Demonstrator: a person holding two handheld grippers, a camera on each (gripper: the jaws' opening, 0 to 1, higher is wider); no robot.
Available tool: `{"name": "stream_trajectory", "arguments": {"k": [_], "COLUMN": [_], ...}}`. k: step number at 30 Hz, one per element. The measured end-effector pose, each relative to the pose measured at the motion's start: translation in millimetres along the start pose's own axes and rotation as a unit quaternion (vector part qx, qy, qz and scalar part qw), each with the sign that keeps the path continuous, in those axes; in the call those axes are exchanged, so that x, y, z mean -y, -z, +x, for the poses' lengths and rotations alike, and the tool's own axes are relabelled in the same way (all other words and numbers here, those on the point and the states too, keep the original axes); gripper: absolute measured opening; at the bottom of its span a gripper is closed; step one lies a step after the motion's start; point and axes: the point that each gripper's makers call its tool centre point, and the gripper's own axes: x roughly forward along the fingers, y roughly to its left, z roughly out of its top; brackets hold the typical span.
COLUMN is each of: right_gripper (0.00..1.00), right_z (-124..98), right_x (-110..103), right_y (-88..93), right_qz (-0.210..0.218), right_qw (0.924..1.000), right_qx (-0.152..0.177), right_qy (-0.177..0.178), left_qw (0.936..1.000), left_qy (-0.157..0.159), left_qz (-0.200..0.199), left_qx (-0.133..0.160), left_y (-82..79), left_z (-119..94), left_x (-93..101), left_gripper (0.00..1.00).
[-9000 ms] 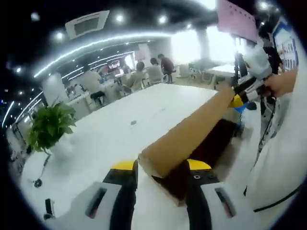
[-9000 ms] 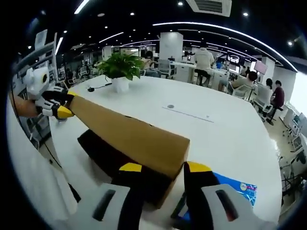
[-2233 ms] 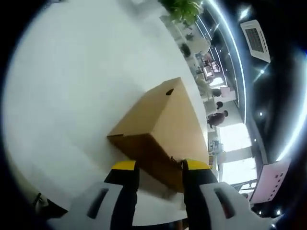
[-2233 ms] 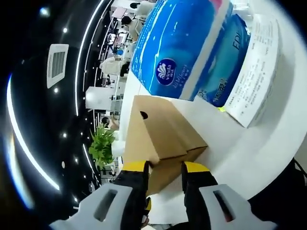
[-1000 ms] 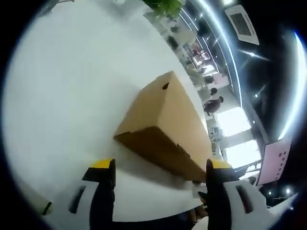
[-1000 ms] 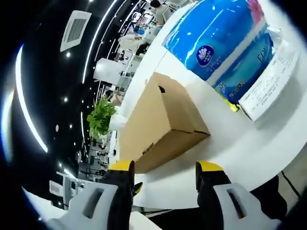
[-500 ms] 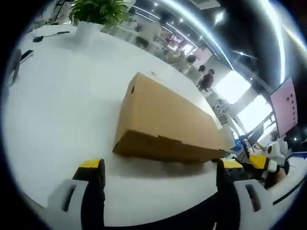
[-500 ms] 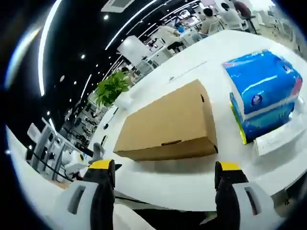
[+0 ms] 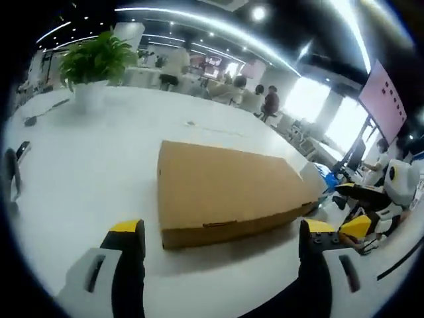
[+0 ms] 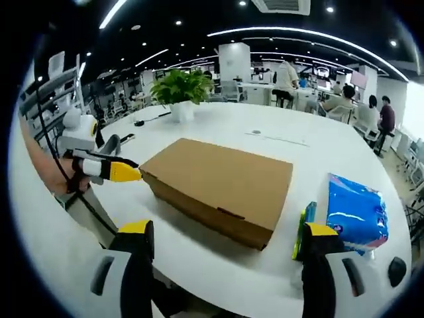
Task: Operate the shoe box by opening the lid, removing the specified soft item, and placing it in the target area until the item is outside and the box remains undamaged.
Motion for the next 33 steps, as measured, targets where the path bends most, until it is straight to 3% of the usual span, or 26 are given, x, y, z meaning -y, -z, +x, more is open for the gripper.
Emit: {"name": "stream_trajectory", "arguments": {"k": [2,4,6,9,11,13,16,19,21,22,27,29,33], "right_gripper": [0.98,0.99,1.00,1.00,1.00,0.99,0.99,0.99,0.99,0.98,0.98,0.99,1.00], "right_z": [2,3,7,14,18,25,28,29,32,35,46,50,54], "right_x": [6,5,6,12,16,27,26,23,19,18,26,26,22], "right_y": [0.8,1.2,0.8,5.4,6.3,15.6,5.0,-0.4,0.5,1.5,-2.5,0.3,5.3], "right_qz": [-0.024,-0.023,-0.030,-0.048,-0.054,-0.088,-0.061,-0.075,-0.085,-0.088,-0.092,-0.093,-0.111], "right_qw": [0.9996,0.9996,0.9995,0.9985,0.9981,0.9935,0.9968,0.9964,0.9959,0.9958,0.9954,0.9950,0.9926], "right_qx": [-0.005,-0.007,-0.009,-0.020,-0.023,-0.063,-0.042,-0.031,-0.028,-0.024,-0.026,-0.035,-0.043], "right_qy": [0.014,0.013,0.010,0.016,0.021,0.035,0.028,0.022,0.012,0.008,0.006,-0.002,-0.019], "left_qw": [1.0000,0.9999,0.9983,0.9956,0.9954,0.9966,0.9953,0.9924,0.9929,0.9955,0.9946,0.9909,0.9905], "left_qy": [-0.003,-0.004,-0.009,-0.004,-0.004,-0.005,-0.006,0.002,0.002,-0.008,-0.006,-0.014,-0.006], "left_qz": [0.006,0.012,0.057,0.093,0.094,0.075,0.091,0.114,0.111,0.080,0.098,0.124,0.124], "left_qx": [0.000,0.008,0.007,-0.010,-0.016,-0.035,-0.035,-0.044,-0.043,-0.049,-0.034,-0.051,-0.059], "left_y": [-0.4,-3.7,-8.4,-4.7,-3.5,-0.2,-2.6,-0.5,1.4,3.9,1.8,8.0,16.2], "left_z": [2,4,6,12,14,18,20,22,24,24,26,25,26], "left_x": [0.2,0.9,1.0,2.7,2.3,-0.9,-2.7,-1.1,-3.9,-8.2,-9.5,-12.3,-11.2], "left_gripper": [0.99,0.99,0.98,0.96,0.96,0.97,0.96,0.97,0.92,0.90,0.91,0.90,0.92]}}
